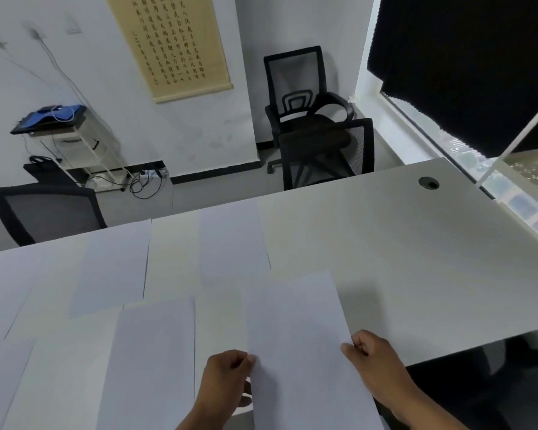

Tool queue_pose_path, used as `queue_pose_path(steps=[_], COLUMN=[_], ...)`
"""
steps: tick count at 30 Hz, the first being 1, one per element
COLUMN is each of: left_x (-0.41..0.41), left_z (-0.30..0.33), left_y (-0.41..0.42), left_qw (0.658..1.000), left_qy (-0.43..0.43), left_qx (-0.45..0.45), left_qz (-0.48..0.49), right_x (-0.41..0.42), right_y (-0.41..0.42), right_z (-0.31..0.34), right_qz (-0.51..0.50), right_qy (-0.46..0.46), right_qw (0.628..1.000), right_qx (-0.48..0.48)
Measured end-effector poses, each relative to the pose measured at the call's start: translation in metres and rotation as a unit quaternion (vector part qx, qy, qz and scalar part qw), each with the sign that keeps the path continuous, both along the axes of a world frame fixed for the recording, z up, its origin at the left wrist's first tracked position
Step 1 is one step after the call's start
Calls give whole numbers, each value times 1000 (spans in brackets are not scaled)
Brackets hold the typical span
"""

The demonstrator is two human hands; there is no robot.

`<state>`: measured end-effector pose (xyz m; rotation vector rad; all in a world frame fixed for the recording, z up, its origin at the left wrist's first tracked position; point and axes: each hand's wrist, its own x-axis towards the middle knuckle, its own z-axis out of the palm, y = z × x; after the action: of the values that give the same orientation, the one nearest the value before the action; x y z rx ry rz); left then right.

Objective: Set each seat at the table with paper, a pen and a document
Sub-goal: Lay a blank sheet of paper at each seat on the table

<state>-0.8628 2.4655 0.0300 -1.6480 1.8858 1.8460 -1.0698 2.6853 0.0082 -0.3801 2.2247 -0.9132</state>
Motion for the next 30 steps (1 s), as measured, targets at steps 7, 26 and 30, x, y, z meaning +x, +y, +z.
queue_pose_path(steps=[7, 26, 30], left_x=[-38, -105, -107], left_z=[-39, -77, -78], left_y=[3, -21, -23], left_qw=[998, 975, 974], left_qy=[-66, -194, -197], left_qx=[-3, -57, -60], left_qz=[-22, -94, -95], right_x=[-27, -75, -86], right_y=[6, -25, -19], right_z=[-23, -72, -79], right_qz=[-10, -34, -33], right_qy=[32, 102, 82], right_qw=[996, 971, 974], right_qx=[88, 213, 210])
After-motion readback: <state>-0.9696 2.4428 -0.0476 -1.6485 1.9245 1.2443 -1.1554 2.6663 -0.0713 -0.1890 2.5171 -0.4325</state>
